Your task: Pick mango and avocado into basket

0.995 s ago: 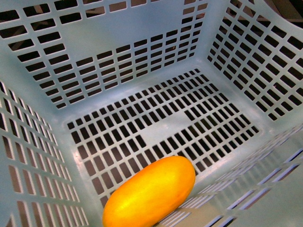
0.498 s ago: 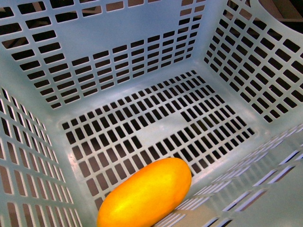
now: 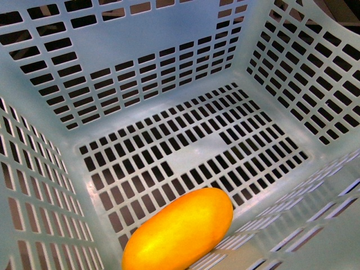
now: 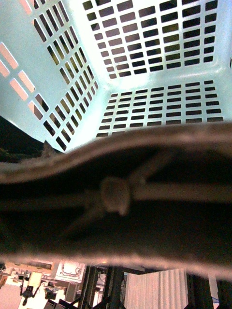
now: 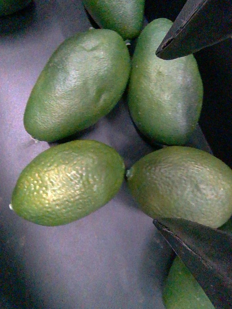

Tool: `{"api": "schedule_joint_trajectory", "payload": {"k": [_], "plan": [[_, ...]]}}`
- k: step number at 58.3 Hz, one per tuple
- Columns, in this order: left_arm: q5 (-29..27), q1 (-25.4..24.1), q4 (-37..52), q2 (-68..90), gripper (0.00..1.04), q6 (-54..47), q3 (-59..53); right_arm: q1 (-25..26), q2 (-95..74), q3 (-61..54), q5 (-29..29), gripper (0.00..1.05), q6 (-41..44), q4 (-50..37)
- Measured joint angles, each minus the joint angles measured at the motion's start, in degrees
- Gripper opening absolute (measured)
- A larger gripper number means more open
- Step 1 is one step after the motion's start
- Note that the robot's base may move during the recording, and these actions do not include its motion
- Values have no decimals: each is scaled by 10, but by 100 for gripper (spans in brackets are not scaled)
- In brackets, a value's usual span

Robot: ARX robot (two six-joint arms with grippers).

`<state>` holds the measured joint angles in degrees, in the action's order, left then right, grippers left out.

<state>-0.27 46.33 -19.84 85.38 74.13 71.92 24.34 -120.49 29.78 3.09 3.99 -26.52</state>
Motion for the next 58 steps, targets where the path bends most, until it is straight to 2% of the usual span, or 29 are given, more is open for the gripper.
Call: {"api": "schedule_joint_trajectory", "payload": {"k": [29,58], "plan": [[0,0,0,0,4,0,0,-26,-92,110,1,96,-14,24],[0,0,0,0,4,0,0,-46,-137,141,3,96,-40,28]]}}
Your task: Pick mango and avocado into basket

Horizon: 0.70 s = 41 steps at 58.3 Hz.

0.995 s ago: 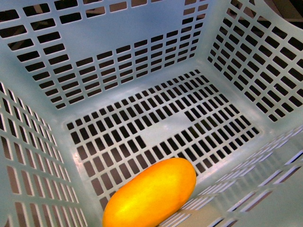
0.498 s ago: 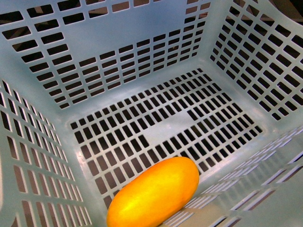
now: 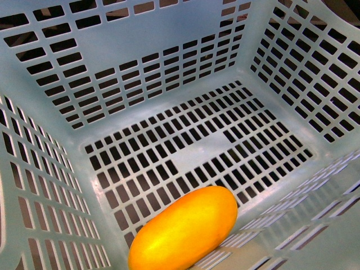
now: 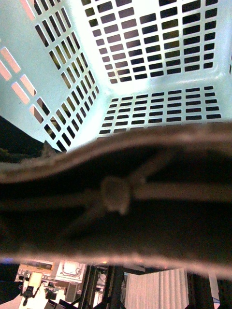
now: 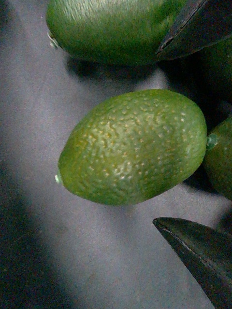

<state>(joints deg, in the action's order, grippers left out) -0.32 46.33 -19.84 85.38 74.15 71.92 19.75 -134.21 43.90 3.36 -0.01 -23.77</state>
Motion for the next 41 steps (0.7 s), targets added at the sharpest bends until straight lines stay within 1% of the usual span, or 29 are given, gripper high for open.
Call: {"api": "schedule_joint_trajectory", "payload": {"k": [41], "plan": [[0,0,0,0,4,0,0,0,-54,64,7,96,-2,22]]}}
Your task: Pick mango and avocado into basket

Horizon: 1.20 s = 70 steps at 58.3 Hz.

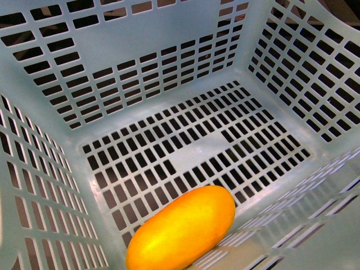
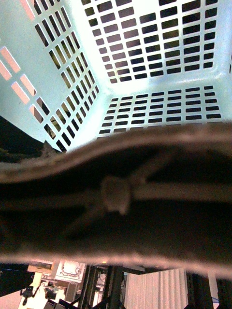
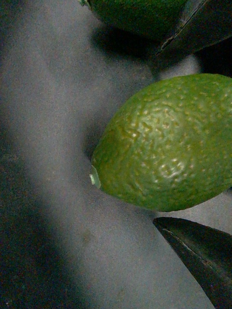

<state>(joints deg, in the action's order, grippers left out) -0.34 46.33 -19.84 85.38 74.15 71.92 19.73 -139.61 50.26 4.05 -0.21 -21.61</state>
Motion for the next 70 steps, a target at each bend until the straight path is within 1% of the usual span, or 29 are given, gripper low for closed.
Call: {"api": "schedule_joint_trajectory", "payload": {"k": [29,30,34,39,44,48,58,70], "plan": [[0,0,0,0,4,0,0,-6,-30,29,-1,96,-5,7],[0,0,0,0,4,0,0,-6,-30,29,0,95,-7,7],[0,0,0,0,4,0,0,-7,-32,29,-7,82,-7,6],[0,0,0,0,4,0,0,-9,-32,29,-8,73,-7,5],[0,0,0,0,4,0,0,-9,-32,28,-9,57,-7,1],[0,0,0,0,4,0,0,-7,-29,26,-9,55,-7,0],[-1,0,0,0,4,0,0,3,-14,13,-11,54,-6,0],[0,0,0,0,4,0,0,25,70,-20,-33,54,1,2]]}}
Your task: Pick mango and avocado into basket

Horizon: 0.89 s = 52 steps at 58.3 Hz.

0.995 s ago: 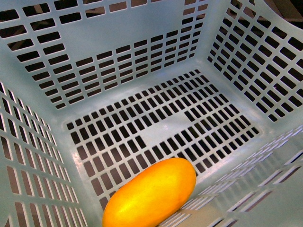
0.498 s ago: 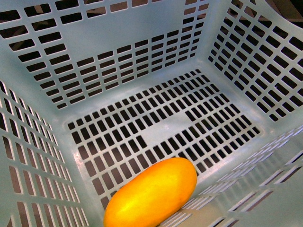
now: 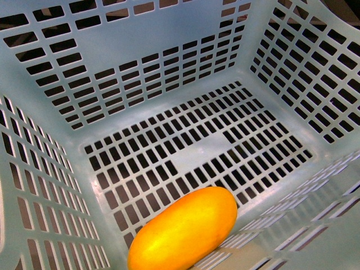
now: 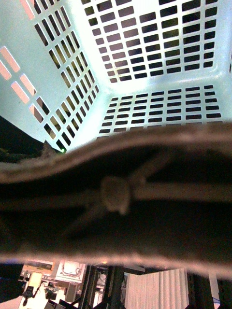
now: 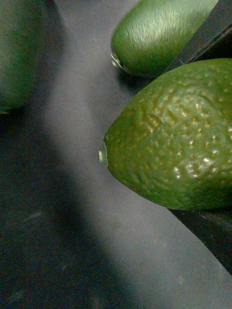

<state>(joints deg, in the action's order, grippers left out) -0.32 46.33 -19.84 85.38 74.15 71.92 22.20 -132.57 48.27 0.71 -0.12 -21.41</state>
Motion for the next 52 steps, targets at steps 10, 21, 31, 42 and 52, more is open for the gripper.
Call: {"api": "schedule_joint_trajectory", "payload": {"k": [10,21,31,42,52], "plan": [[-1,0,0,0,4,0,0,9,83,-35,-25,54,6,4],[0,0,0,0,4,0,0,10,221,-86,-67,54,8,29],[0,0,0,0,4,0,0,-11,362,-108,-106,54,-6,74],[0,0,0,0,4,0,0,-61,494,-111,-128,54,-50,117],[0,0,0,0,4,0,0,-166,589,-87,-106,54,-85,151]]}}
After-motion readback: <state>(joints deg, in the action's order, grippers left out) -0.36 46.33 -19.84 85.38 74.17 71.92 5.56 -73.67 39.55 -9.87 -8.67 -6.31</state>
